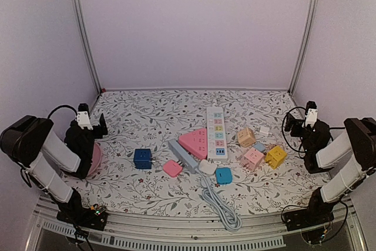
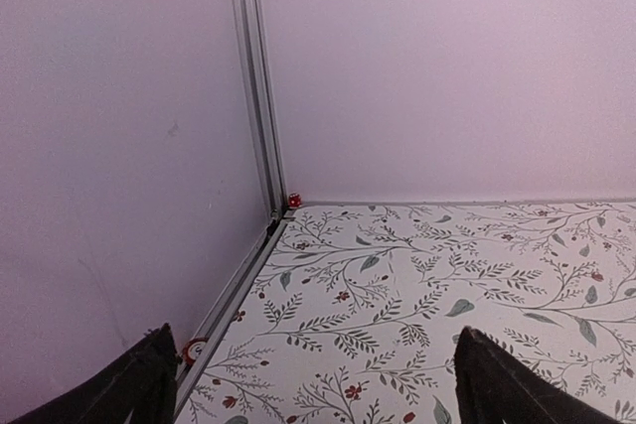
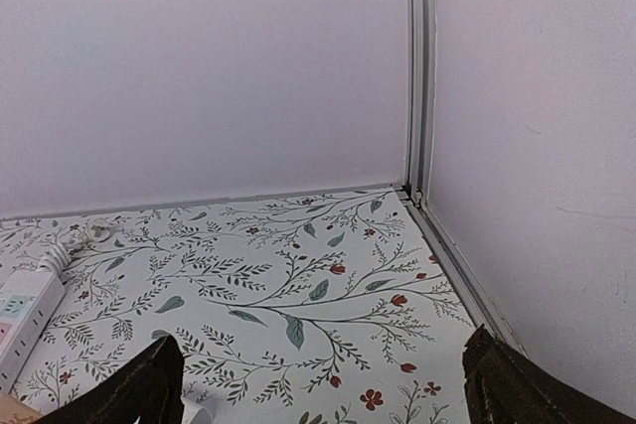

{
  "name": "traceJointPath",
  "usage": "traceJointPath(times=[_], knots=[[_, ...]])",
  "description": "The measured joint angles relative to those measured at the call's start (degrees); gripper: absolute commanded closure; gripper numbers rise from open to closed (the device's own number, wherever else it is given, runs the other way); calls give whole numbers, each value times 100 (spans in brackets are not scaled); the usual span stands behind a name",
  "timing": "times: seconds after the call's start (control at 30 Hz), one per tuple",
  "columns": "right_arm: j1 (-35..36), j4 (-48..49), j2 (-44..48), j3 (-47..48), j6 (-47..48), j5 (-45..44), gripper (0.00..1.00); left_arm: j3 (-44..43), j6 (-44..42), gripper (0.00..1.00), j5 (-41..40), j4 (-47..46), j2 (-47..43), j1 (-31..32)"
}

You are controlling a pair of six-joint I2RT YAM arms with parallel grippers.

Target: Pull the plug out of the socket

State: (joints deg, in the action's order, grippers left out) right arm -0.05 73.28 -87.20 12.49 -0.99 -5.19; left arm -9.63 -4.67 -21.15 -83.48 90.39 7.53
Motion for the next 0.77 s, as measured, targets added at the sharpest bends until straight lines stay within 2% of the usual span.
traceJointPath(times=[0.77], knots=[[0, 2, 0, 0, 214, 273, 1, -72, 26, 3, 17, 37, 0, -33]])
